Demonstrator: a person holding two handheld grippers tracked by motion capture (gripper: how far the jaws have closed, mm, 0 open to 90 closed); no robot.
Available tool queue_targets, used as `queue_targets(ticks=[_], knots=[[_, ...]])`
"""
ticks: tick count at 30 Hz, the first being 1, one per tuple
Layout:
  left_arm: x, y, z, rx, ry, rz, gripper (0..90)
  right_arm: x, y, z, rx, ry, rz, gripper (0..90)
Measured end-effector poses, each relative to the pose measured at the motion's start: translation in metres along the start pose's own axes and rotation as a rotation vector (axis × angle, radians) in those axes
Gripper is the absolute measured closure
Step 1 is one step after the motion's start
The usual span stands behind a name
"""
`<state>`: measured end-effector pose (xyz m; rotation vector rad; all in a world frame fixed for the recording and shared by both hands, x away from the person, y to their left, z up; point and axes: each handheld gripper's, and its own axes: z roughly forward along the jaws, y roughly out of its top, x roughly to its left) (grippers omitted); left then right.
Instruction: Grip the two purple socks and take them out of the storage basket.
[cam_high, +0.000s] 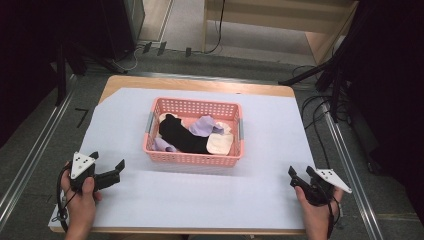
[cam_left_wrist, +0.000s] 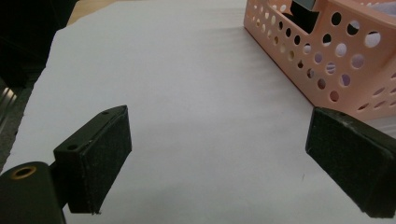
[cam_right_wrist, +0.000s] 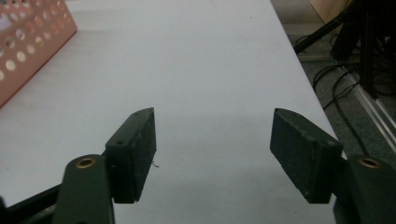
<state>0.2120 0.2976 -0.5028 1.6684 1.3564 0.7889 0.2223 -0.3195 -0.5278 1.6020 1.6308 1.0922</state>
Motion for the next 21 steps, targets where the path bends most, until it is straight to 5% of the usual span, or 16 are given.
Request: queue_targets(ticks=[2, 7, 10, 21], knots=[[-0.001, 0.000, 0.000, -0.007, 0.002, 0.002, 7.7, 0.003, 0.000, 0.000, 0.000, -0.011, -0.032, 33.0], [-0.001, 0.000, -0.001, -0.006, 0.002, 0.013, 7.8, 0.000, 0.000, -0.006, -0.041, -0.019, 0.048, 35.0], [0.000, 0.000, 0.000, 0.001, -0.003, 0.005, 7.8, 0.001, 0.003, -0.008, -0.043, -0.039, 0.050, 36.4], [0.001, 0.001, 0.002, 0.017, -0.003, -0.010, 7.8, 0.035, 0.034, -0.018, -0.103, 0.015, 0.048, 36.6]])
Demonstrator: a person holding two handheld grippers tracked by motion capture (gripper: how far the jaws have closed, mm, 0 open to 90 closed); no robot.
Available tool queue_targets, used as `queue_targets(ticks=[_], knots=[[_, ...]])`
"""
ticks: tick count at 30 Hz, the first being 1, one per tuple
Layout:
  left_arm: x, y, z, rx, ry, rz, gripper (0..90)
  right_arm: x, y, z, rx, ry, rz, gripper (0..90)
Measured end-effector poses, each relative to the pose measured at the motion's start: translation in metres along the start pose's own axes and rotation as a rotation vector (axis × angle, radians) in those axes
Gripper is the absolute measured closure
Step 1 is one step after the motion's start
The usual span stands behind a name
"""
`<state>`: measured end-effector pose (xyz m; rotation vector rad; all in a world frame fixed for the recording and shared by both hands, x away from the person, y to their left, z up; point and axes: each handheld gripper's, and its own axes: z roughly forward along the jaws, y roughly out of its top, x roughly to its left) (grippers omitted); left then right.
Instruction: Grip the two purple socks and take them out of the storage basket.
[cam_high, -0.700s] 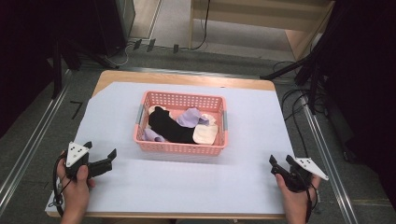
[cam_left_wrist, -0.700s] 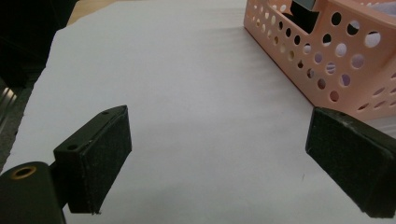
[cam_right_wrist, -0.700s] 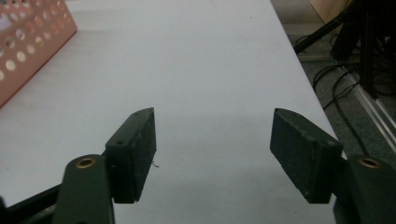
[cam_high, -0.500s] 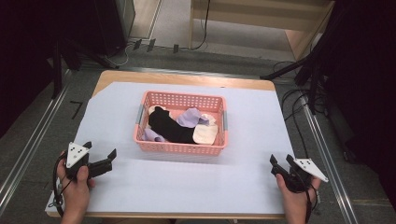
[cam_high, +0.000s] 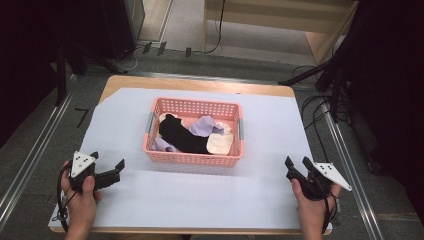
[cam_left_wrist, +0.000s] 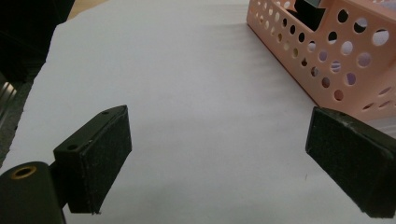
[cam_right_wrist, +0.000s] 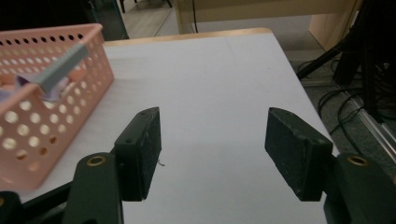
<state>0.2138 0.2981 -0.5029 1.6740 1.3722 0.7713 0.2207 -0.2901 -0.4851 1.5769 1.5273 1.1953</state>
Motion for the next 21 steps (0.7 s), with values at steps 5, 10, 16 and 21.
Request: queue_targets(ticks=[5, 10, 16, 21], knots=[[-0.001, 0.000, 0.000, -0.001, 0.008, 0.010, 7.8, 0.031, 0.014, 0.002, -0.001, 0.069, -0.053, 36.1], [-0.001, 0.000, 0.000, 0.001, 0.009, 0.008, 7.8, 0.051, 0.022, 0.011, 0.013, 0.112, -0.063, 36.1], [-0.001, 0.000, 0.000, 0.000, 0.007, 0.010, 7.8, 0.081, 0.026, 0.025, 0.022, 0.147, -0.075, 36.4], [-0.001, 0.000, 0.000, 0.000, 0.007, 0.011, 7.8, 0.103, 0.027, 0.032, 0.023, 0.171, -0.090, 36.8]])
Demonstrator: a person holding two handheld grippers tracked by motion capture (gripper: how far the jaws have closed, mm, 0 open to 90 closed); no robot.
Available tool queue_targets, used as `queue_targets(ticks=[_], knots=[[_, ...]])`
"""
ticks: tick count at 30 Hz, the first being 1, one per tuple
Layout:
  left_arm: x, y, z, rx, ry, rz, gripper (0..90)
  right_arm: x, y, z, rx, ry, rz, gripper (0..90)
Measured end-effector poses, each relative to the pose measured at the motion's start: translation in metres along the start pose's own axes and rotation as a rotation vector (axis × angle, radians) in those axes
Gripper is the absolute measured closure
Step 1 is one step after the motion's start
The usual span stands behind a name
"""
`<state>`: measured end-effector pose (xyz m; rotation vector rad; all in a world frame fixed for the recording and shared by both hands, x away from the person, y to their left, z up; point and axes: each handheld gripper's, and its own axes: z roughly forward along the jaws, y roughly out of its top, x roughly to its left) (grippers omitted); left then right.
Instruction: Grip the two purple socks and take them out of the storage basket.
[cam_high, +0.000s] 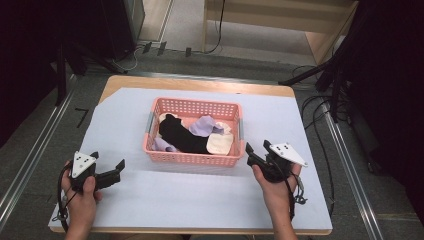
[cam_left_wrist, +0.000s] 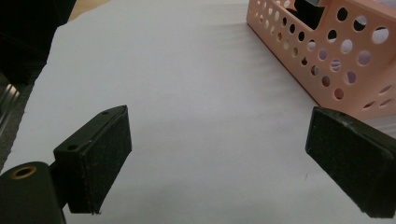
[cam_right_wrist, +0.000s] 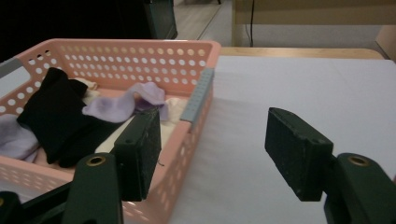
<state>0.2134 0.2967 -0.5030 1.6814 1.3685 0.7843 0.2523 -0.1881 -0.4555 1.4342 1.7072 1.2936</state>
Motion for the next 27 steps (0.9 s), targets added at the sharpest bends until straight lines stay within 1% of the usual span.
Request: queue_targets(ticks=[2, 5, 9, 12, 14, 15, 19, 20, 22, 24, 25, 27], knots=[[0.000, 0.000, 0.000, -0.001, 0.002, 0.004, 7.8, 0.007, 0.001, 0.005, 0.003, 0.009, -0.004, 37.8], [0.000, 0.000, 0.000, 0.000, 0.002, 0.001, 7.8, 0.018, 0.002, 0.012, 0.004, 0.037, -0.004, 42.3], [0.000, 0.000, 0.000, 0.004, 0.002, 0.000, 7.8, 0.034, 0.004, 0.022, 0.023, 0.080, -0.024, 47.7], [0.000, 0.000, 0.000, 0.003, 0.000, -0.001, 7.8, 0.047, 0.005, 0.031, 0.044, 0.092, -0.028, 50.9], [0.000, 0.000, 0.000, 0.005, 0.000, -0.001, 7.8, 0.056, 0.005, 0.037, 0.051, 0.106, -0.029, 52.4], [0.000, 0.000, 0.000, 0.005, 0.000, -0.002, 7.8, 0.060, 0.005, 0.040, 0.045, 0.118, -0.033, 53.0], [0.001, 0.000, 0.001, 0.008, 0.000, -0.002, 7.8, 0.077, 0.002, 0.051, 0.045, 0.163, -0.005, 55.1], [0.001, 0.000, 0.001, 0.007, -0.001, -0.004, 7.8, 0.081, 0.001, 0.054, 0.049, 0.166, -0.005, 55.1], [0.001, 0.000, 0.001, 0.009, -0.002, -0.004, 7.8, 0.088, 0.001, 0.059, 0.065, 0.167, -0.019, 55.2], [0.001, 0.001, 0.001, 0.013, -0.003, -0.004, 7.8, 0.095, 0.001, 0.063, 0.081, 0.171, -0.019, 55.2], [0.001, 0.001, 0.001, 0.013, -0.004, -0.005, 7.8, 0.098, 0.001, 0.065, 0.087, 0.170, -0.012, 55.3], [0.001, 0.001, 0.001, 0.013, -0.004, -0.005, 7.8, 0.102, 0.001, 0.067, 0.105, 0.154, -0.002, 55.8]])
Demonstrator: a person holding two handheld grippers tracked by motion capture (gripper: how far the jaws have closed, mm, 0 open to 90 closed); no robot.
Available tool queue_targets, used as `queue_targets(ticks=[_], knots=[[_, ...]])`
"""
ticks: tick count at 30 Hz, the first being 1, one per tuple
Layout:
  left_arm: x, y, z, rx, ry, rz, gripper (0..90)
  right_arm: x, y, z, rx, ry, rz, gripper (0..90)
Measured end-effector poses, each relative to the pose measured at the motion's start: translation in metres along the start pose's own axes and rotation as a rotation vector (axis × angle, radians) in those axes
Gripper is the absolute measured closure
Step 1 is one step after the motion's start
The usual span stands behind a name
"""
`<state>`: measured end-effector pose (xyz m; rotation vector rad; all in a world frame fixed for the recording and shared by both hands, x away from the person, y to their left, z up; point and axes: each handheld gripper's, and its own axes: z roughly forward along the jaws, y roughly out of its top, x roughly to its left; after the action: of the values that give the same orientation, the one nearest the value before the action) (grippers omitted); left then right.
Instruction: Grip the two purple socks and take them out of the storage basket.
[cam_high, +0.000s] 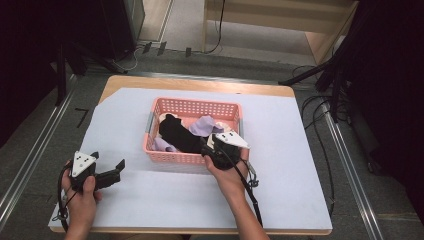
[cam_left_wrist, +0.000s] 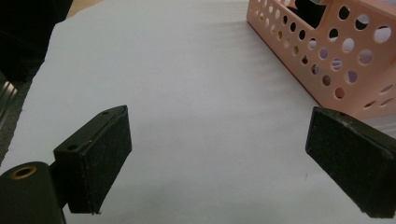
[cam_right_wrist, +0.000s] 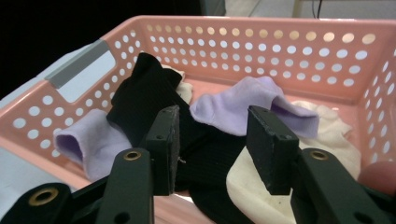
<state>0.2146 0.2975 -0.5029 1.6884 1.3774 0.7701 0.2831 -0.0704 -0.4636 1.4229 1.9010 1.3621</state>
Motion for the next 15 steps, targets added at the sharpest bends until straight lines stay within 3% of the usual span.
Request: queue_targets(ticks=[2, 5, 15], knots=[[0.000, 0.000, 0.000, 0.000, 0.001, 0.001, 7.8, 0.002, 0.001, 0.002, 0.004, 0.013, 0.041, 56.0], [0.000, 0.000, 0.000, 0.000, 0.002, 0.001, 7.8, 0.008, 0.002, 0.005, 0.019, 0.003, 0.043, 56.5], [0.000, 0.000, 0.001, 0.002, 0.000, 0.000, 7.7, 0.032, 0.001, 0.019, 0.058, 0.035, 0.008, 56.7]])
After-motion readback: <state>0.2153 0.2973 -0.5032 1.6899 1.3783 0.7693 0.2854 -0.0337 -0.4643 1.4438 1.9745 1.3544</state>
